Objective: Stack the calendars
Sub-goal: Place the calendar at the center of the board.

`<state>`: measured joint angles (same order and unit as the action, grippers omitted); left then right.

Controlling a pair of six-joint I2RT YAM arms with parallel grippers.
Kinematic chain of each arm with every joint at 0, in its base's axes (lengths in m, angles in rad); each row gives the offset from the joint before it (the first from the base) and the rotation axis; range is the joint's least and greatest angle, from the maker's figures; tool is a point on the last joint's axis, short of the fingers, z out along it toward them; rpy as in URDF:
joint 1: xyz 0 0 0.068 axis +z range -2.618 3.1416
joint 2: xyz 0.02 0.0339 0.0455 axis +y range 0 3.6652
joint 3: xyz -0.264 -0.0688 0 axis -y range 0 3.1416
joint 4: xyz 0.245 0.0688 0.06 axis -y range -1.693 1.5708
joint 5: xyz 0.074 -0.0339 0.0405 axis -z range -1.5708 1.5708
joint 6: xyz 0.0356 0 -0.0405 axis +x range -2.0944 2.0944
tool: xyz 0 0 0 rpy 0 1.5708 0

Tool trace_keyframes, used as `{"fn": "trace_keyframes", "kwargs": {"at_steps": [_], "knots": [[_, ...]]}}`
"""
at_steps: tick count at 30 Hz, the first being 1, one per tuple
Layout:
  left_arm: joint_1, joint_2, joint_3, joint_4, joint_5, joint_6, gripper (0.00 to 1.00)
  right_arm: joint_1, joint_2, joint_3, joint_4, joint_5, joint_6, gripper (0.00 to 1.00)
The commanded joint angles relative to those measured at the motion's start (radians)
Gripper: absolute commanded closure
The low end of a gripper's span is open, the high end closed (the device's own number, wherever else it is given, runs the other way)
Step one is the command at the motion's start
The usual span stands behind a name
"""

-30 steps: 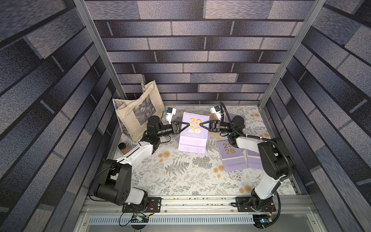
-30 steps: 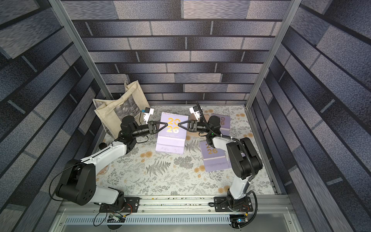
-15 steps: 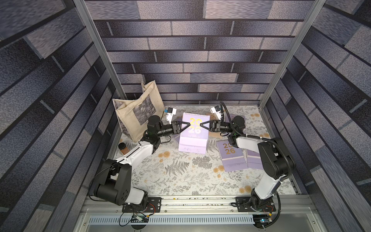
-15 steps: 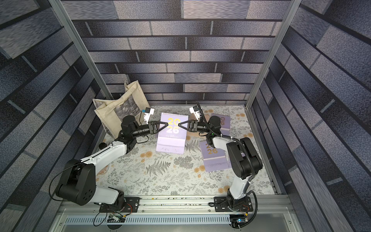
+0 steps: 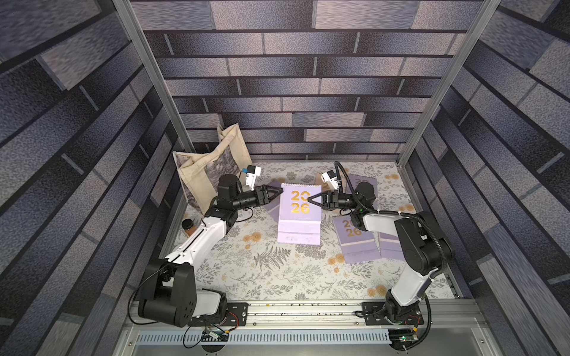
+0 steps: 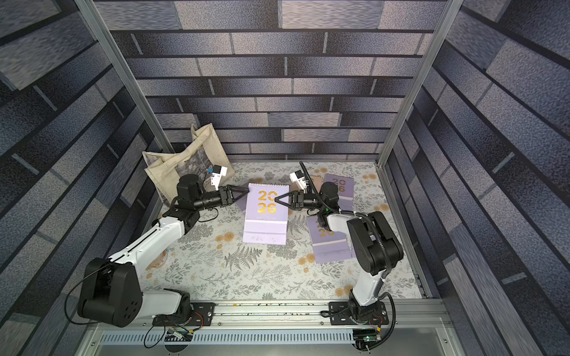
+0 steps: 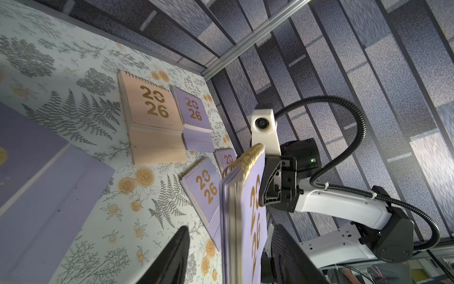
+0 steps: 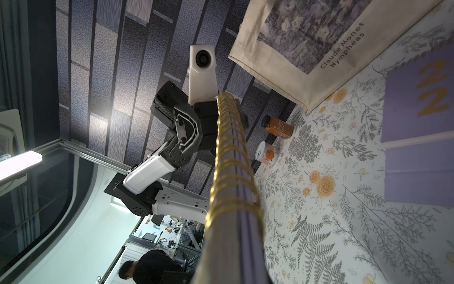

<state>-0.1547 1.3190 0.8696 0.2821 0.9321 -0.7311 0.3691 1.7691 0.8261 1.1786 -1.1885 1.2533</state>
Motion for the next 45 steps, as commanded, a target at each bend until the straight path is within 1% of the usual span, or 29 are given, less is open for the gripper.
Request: {"fn": "trace_keyframes", "kwargs": {"at_steps": [1,5,7,9,12,15,19,22,25,27,33,38,45], "knots": [[0.05,-0.065,-0.024,-0.054,-0.022,0.042,0.44,0.003,-0.005,-0.052,-0.01,-0.032,0.006,1.0],[0.085,-0.101,-0.033,-0.099,-0.029,0.062,0.44,0.005,0.0,-0.107,-0.039,-0.029,-0.007,1.0],[0.085,-0.107,-0.037,-0.109,-0.027,0.059,0.43,0.007,-0.016,-0.137,-0.125,-0.017,-0.075,1.0],[0.079,-0.112,-0.038,-0.122,-0.027,0.064,0.4,0.009,-0.033,-0.165,-0.226,-0.003,-0.15,1.0],[0.07,-0.114,-0.044,-0.133,-0.023,0.075,0.39,0.014,-0.053,-0.206,-0.317,0.018,-0.228,1.0],[0.057,-0.104,-0.046,-0.182,-0.009,0.1,0.37,0.019,-0.059,-0.239,-0.348,0.036,-0.255,1.0],[0.018,-0.093,-0.071,-0.248,0.015,0.13,0.32,0.032,-0.059,-0.266,-0.387,0.058,-0.292,1.0],[-0.004,-0.104,-0.094,-0.254,0.003,0.127,0.32,0.048,-0.072,-0.281,-0.509,0.091,-0.384,1.0],[-0.029,-0.116,-0.112,-0.245,-0.007,0.111,0.32,0.077,-0.111,-0.273,-0.731,0.143,-0.533,1.0],[-0.046,-0.124,-0.122,-0.251,-0.011,0.115,0.32,0.089,-0.133,-0.268,-0.829,0.164,-0.593,1.0],[-0.051,-0.122,-0.133,-0.236,-0.029,0.113,0.32,0.103,-0.133,-0.278,-0.919,0.218,-0.643,1.0],[-0.051,-0.115,-0.127,-0.222,-0.026,0.11,0.32,0.111,-0.131,-0.306,-0.898,0.283,-0.625,1.0],[-0.051,-0.113,-0.141,-0.213,-0.023,0.113,0.32,0.123,-0.113,-0.323,-0.912,0.331,-0.624,0.99]]}}
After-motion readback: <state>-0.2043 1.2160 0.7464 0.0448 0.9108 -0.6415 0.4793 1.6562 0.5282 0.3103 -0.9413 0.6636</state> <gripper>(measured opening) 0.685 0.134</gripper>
